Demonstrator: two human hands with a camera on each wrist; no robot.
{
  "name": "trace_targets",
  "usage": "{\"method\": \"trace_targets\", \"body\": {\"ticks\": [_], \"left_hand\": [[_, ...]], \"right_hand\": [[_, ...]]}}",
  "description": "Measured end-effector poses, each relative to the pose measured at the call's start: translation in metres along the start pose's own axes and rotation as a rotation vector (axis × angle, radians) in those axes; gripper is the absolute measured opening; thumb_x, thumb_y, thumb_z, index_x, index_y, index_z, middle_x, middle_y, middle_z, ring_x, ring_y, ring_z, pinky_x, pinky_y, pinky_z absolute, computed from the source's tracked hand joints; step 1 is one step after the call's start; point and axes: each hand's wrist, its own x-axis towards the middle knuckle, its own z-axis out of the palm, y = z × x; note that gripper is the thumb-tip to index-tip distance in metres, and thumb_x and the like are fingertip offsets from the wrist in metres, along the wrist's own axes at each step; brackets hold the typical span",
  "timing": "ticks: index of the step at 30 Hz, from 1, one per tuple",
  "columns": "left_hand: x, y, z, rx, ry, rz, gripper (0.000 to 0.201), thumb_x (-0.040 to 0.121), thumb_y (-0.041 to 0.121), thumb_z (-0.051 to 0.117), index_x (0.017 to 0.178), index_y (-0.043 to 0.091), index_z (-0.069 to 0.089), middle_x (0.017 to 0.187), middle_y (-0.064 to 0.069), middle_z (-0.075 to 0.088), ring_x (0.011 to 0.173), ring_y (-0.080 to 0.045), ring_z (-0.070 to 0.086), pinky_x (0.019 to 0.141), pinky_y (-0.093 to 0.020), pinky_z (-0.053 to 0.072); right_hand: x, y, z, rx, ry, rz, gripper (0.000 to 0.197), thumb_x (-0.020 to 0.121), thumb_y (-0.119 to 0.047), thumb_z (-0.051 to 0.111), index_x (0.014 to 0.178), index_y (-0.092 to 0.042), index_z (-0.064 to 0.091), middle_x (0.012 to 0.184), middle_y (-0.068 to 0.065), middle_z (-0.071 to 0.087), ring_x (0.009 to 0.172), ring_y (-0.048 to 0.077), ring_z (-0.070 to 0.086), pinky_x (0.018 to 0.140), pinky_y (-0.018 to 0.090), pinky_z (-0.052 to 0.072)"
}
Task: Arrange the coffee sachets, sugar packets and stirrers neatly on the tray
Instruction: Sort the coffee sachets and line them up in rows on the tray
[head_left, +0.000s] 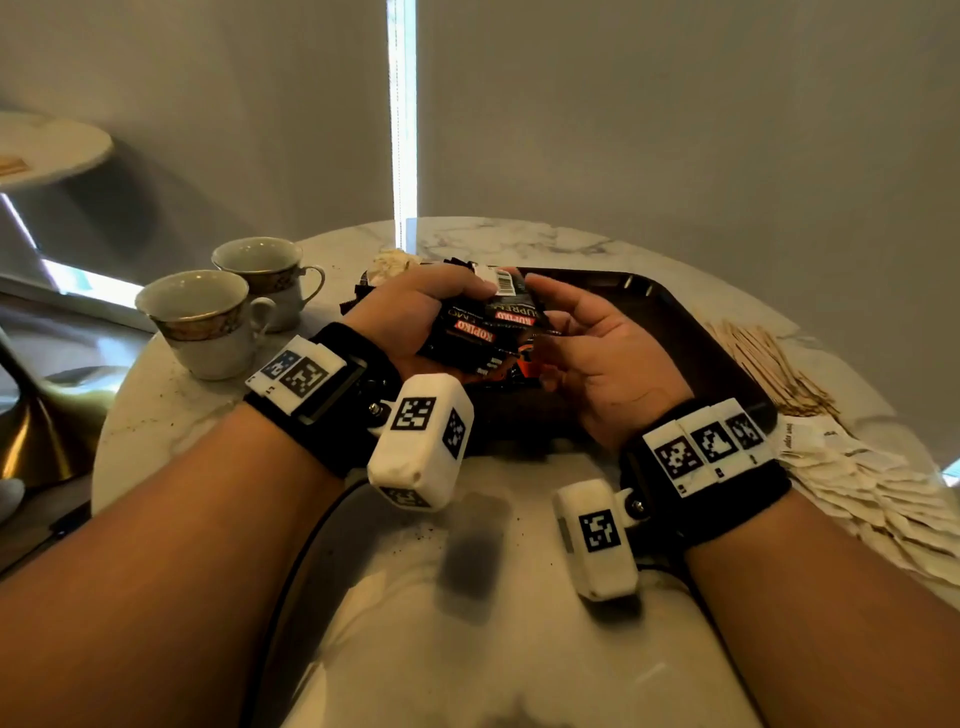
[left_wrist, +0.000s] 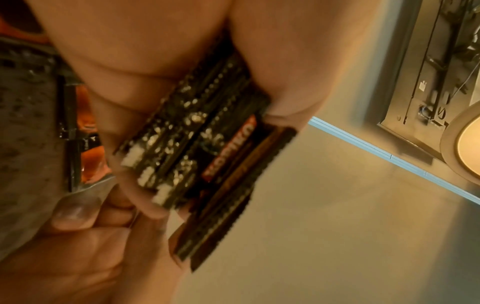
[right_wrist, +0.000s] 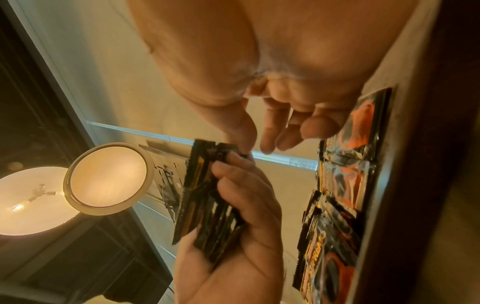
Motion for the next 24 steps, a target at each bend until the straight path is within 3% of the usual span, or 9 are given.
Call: {"method": "trace_targets", "body": {"ticks": [4, 8, 12, 16, 19, 21, 23, 24], "left_hand": [[-0.0032, 0.0017, 0.0027, 0.07, -0.004, -0.028, 0.037, 0.087, 0.018, 0.055, 0.123, 0.007, 0.056, 0.097, -0.015, 0.072, 0.081, -0.026, 0.07, 0.074, -0.039, 0.058], [-0.0051, 0.0024, 0.0039, 0.102, 0.007, -0.035, 0.045, 0.085, 0.021, 0.057, 0.128, 0.006, 0.053, 0.094, -0.016, 0.072, 0.079, -0.025, 0.071, 0.071, -0.038, 0.059], [-0.0063, 0.0021, 0.0046, 0.084, 0.017, -0.065, 0.049, 0.083, 0.022, 0.06, 0.128, 0.004, 0.052, 0.093, -0.017, 0.071, 0.078, -0.025, 0.071, 0.071, -0.038, 0.059], [-0.0084, 0.0035, 0.0075, 0.089, 0.022, -0.085, 0.046, 0.083, 0.023, 0.059, 0.124, 0.002, 0.054, 0.089, -0.016, 0.071, 0.072, -0.024, 0.07, 0.066, -0.035, 0.06], [-0.0089, 0.0043, 0.0083, 0.105, 0.019, -0.094, 0.056, 0.084, 0.027, 0.059, 0.133, 0.001, 0.051, 0.092, -0.016, 0.07, 0.072, -0.025, 0.07, 0.064, -0.035, 0.06], [-0.0077, 0.0037, 0.0071, 0.095, 0.006, -0.113, 0.066, 0.085, 0.032, 0.059, 0.142, 0.002, 0.047, 0.094, -0.016, 0.068, 0.072, -0.025, 0.069, 0.063, -0.036, 0.059], [-0.0066, 0.0028, 0.0062, 0.051, -0.007, -0.13, 0.066, 0.085, 0.036, 0.059, 0.142, 0.006, 0.049, 0.091, -0.014, 0.065, 0.07, -0.023, 0.066, 0.062, -0.033, 0.058], [-0.0064, 0.0027, 0.0062, 0.029, -0.009, -0.129, 0.062, 0.084, 0.037, 0.058, 0.139, 0.007, 0.052, 0.089, -0.013, 0.064, 0.069, -0.022, 0.064, 0.062, -0.032, 0.058]], "right_hand": [[0.001, 0.0043, 0.003, -0.012, 0.015, -0.023, 0.052, 0.094, 0.014, 0.049, 0.124, -0.026, 0.064, 0.107, 0.005, 0.075, 0.086, 0.027, 0.059, 0.058, 0.026, 0.044], [-0.0006, 0.006, 0.0004, -0.056, 0.07, -0.042, 0.043, 0.096, 0.007, 0.051, 0.117, -0.025, 0.068, 0.109, 0.006, 0.074, 0.085, 0.026, 0.063, 0.061, 0.027, 0.047], [-0.0011, 0.0079, -0.0009, -0.061, 0.126, -0.065, 0.031, 0.095, -0.002, 0.057, 0.105, -0.026, 0.075, 0.109, 0.015, 0.073, 0.091, 0.036, 0.059, 0.075, 0.046, 0.047], [-0.0015, 0.0088, 0.0024, -0.066, 0.161, -0.07, 0.028, 0.091, -0.011, 0.06, 0.101, -0.029, 0.078, 0.109, 0.024, 0.069, 0.092, 0.038, 0.059, 0.086, 0.067, 0.047], [-0.0005, 0.0096, 0.0013, -0.073, 0.189, -0.054, 0.026, 0.093, -0.01, 0.062, 0.102, -0.028, 0.079, 0.106, 0.021, 0.072, 0.091, 0.042, 0.061, 0.088, 0.061, 0.048], [0.0005, 0.0101, 0.0008, -0.069, 0.206, -0.047, 0.021, 0.089, -0.017, 0.066, 0.103, -0.028, 0.079, 0.105, 0.018, 0.074, 0.098, 0.052, 0.063, 0.095, 0.065, 0.048], [0.0009, 0.0082, 0.0015, -0.029, 0.206, -0.033, 0.019, 0.087, -0.02, 0.069, 0.105, -0.018, 0.077, 0.104, 0.02, 0.074, 0.101, 0.052, 0.064, 0.094, 0.071, 0.045], [0.0007, 0.0071, 0.0019, 0.015, 0.209, -0.023, 0.019, 0.089, -0.017, 0.068, 0.106, -0.01, 0.075, 0.102, 0.022, 0.073, 0.096, 0.048, 0.067, 0.092, 0.069, 0.048]]}}
